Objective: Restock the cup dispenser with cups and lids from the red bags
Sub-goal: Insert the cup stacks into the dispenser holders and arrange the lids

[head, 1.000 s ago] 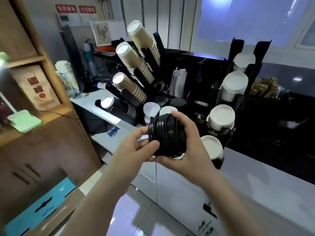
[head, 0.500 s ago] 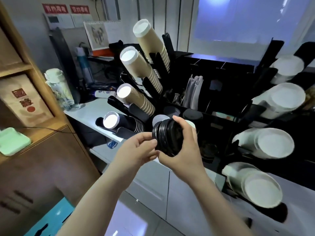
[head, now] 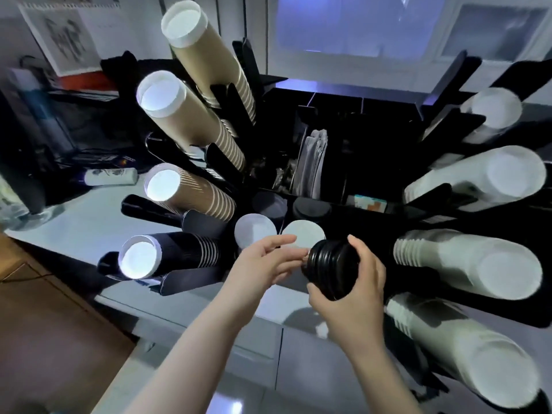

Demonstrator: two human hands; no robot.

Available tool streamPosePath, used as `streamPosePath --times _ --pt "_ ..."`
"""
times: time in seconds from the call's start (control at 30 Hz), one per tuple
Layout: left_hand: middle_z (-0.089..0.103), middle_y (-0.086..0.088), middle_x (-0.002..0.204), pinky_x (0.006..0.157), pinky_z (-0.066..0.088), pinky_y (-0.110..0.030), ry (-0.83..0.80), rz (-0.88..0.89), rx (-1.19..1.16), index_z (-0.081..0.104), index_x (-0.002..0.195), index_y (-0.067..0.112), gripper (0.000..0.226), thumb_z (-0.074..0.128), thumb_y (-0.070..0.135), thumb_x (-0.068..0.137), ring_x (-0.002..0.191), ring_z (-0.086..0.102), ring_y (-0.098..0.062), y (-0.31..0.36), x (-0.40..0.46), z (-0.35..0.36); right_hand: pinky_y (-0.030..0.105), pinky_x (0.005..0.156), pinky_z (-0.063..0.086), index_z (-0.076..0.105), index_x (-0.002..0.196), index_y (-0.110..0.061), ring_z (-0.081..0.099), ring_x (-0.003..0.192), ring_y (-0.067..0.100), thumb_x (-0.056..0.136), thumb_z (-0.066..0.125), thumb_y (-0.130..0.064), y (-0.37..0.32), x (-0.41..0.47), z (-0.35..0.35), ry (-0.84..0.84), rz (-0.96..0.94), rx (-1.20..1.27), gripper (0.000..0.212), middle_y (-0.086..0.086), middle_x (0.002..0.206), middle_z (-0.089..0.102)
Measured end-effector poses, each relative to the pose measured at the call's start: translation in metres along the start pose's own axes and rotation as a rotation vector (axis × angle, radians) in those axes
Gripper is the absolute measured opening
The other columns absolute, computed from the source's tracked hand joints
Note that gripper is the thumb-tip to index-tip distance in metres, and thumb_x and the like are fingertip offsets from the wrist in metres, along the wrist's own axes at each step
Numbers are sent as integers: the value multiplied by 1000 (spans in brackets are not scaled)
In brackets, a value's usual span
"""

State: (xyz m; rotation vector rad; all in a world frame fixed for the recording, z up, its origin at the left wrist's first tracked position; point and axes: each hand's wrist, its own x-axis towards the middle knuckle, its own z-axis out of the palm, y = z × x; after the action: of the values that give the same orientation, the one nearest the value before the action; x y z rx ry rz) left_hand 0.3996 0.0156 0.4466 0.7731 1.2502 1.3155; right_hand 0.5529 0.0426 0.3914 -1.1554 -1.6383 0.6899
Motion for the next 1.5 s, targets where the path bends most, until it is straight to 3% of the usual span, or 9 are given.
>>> streamPosePath --times 0.1,0.2,0.37,0.53,0.77,0.97,1.1,1.23,1.5 --pt "73 -9 105 94 50 -30 -18 -44 -6 63 112 15 42 74 20 72 97 70 -17 1 18 0 -9 87 19 38 135 -40 29 114 -24 62 83 -12 8 3 -8 85 51 -124 90 -12 130 33" --pt "74 -4 103 87 52 -20 14 30 67 66 108 15 22 64 9 87 97 68 -11 -5 36 -2 -8 88 18 37 136 -39 33 113 -13 61 83 -14 14 8 -9 153 96 -220 91 -16 128 29" --pt "70 13 100 77 42 -3 20 268 336 67 92 26 33 50 -2 89 95 59 11 -11 58 -8 17 92 32 34 134 -45 39 122 11 63 81 -15 19 16 1 189 166 -326 91 -12 134 27" --pt "67 19 97 77 41 -3 -47 303 423 63 86 35 38 53 -1 88 91 58 13 -20 75 -4 40 96 42 32 137 -38 43 121 36 66 79 -18 21 30 12 184 223 -560 87 4 143 23" --pt "66 23 99 77 42 -6 -117 303 465 63 89 38 35 54 5 88 93 58 12 -26 80 -9 46 93 46 26 142 -36 32 128 37 67 78 -23 29 56 23 101 303 -818 93 10 147 16" --pt "63 25 104 85 41 -12 -91 340 586 63 98 34 25 55 12 90 101 56 5 -27 86 -13 47 94 46 21 144 -34 30 130 37 72 77 -23 33 67 24 -10 300 -878 92 13 150 13" --pt "54 3 131 103 32 -24 -105 540 955 58 126 17 39 54 12 87 124 45 -15 -32 99 -9 46 104 38 9 151 -31 15 140 39 80 73 -27 34 67 21 -92 323 -869 96 13 159 -2" --pt "33 -6 149 107 25 -37 -206 539 1313 43 139 21 54 52 24 86 137 24 -26 -51 104 -10 45 119 3 4 154 -17 -19 145 35 92 53 -44 42 59 18 -155 273 -1014 83 7 162 -9" --pt "29 -7 153 108 16 -36 -200 544 1284 42 141 23 59 55 24 84 141 18 -25 -57 107 -13 48 117 -5 2 154 -22 -6 148 26 98 47 -36 50 62 18 -269 239 -1004 74 0 163 0"
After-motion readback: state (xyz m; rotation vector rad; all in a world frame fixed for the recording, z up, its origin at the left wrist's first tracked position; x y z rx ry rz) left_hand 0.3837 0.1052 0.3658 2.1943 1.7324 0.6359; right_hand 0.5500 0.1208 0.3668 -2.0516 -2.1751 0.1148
